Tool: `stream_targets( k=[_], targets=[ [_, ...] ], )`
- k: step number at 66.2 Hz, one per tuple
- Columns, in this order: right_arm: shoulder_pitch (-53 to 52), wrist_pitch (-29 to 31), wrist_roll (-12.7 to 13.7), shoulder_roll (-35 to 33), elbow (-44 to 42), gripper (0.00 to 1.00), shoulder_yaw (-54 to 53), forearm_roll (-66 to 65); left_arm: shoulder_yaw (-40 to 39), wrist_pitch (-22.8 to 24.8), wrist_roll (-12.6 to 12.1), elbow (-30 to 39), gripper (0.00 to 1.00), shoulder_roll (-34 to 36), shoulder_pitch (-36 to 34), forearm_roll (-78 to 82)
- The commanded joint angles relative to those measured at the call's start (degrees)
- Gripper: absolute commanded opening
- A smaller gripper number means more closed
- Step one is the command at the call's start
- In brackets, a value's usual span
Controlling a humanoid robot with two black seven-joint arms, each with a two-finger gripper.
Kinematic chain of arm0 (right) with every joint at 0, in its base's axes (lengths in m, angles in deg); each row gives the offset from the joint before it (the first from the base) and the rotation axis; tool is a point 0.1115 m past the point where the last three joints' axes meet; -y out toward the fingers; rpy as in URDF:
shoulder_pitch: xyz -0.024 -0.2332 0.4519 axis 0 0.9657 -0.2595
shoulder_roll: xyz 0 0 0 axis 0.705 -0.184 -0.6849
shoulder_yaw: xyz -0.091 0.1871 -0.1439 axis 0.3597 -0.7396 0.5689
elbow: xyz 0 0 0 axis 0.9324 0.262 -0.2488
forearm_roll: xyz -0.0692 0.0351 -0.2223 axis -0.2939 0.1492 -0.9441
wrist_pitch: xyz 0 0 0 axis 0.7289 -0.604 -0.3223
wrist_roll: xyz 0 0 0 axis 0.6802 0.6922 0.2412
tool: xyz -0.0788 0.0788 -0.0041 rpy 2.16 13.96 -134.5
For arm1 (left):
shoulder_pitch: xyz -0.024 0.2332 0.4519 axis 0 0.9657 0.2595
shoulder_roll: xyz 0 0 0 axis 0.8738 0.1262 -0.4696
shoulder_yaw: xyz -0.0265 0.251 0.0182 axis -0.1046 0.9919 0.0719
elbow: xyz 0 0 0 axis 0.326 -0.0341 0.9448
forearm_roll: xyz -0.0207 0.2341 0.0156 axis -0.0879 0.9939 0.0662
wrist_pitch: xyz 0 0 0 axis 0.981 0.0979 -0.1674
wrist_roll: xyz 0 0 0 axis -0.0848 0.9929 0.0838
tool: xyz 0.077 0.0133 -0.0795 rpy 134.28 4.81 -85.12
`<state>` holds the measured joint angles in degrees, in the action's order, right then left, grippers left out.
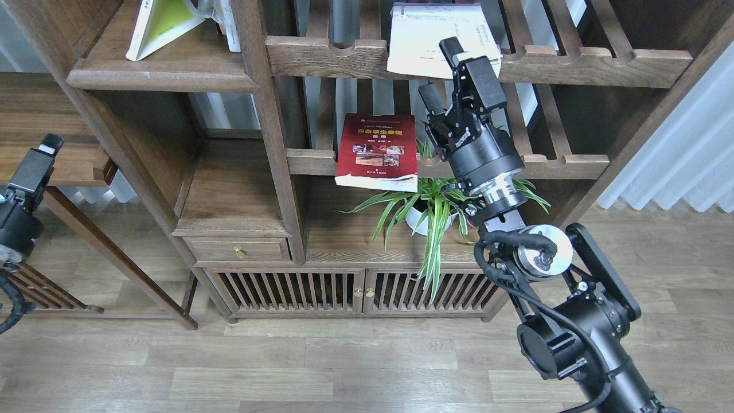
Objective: Organize books on shelf
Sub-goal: 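Reach the right gripper up and grasp the white book on the upper shelf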
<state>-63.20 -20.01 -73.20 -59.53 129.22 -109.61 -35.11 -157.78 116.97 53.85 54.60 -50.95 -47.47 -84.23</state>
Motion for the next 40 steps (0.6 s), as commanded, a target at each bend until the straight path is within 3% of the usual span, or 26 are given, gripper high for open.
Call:
stream_targets(
  k=[1, 12, 28, 38, 40],
  targets=[
    [-0.5, -0.9, -1.0, 0.0, -1.9, 0.98, 0.3, 0.0, 0.0, 0.0, -0.1, 0.0, 1.0, 0.0, -0.1, 0.0],
    [-2.9, -1.1, -1.5, 0.0, -3.0, 0.98, 0.2, -0.1, 0.0, 0.0, 0.0, -0.4, 1.0, 0.0, 0.1, 0.0],
    [-6.2, -7.0, -1.5, 0.0, -3.0, 0.96, 0.1, -0.1, -0.1, 0.0, 0.1, -0.4, 1.0, 0.0, 0.0, 0.0],
    [-6.8, -7.0, -1.8, 0.0, -3.6, 0.81, -0.4, 0.0, -0.8, 0.0, 0.2, -0.4, 1.0, 0.1, 0.1, 0.0],
    [-7.1, -7.0, -3.7, 0.0, -3.8, 0.75, -0.4, 0.0, -1.0, 0.0, 0.1, -0.4, 1.0, 0.1, 0.1, 0.0]
  ],
)
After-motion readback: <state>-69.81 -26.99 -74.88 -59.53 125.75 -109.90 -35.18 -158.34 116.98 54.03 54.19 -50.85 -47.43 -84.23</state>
